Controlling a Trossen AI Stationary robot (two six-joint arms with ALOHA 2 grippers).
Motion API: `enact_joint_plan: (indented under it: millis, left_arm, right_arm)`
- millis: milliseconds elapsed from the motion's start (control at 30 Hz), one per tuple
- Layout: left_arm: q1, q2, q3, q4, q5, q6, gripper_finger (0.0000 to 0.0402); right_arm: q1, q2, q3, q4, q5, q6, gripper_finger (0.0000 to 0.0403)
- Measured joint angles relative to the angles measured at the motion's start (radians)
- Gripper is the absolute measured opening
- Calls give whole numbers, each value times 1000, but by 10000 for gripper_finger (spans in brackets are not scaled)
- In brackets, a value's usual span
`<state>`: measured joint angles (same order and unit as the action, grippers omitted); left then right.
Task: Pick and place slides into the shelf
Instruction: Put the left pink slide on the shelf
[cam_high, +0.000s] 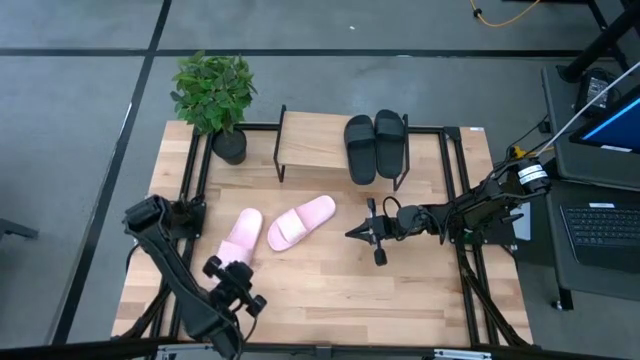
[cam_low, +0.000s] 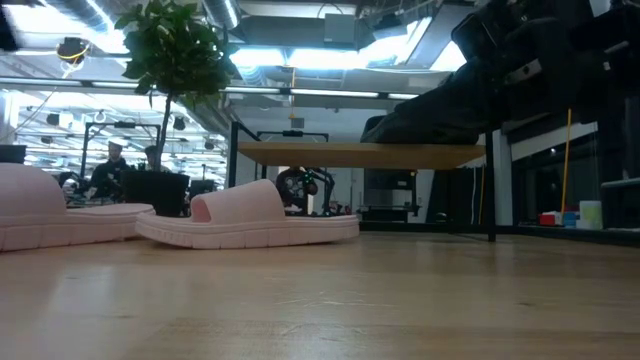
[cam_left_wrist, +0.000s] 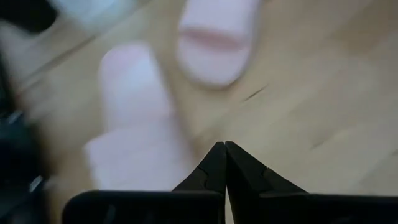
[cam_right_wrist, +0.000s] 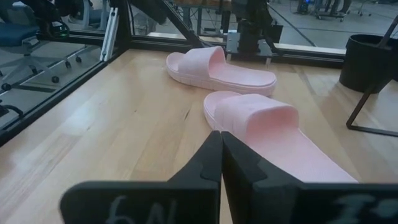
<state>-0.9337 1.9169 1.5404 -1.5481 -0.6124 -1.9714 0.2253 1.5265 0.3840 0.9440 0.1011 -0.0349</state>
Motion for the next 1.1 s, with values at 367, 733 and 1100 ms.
enact_joint_plan:
  millis: [367,733,1100]
  left_arm:
    - [-50,89,-39,-23,86,-59,0]
    - [-136,85,-39,-23,289,-165,0]
    - [-119,85,-39,-22,282,-61,0]
  right_arm:
    - [-4,0,0,6,2,-53,10]
    - [-29,0,0,6,2,-52,10]
    - [-29,0,0,6,2,-72,10]
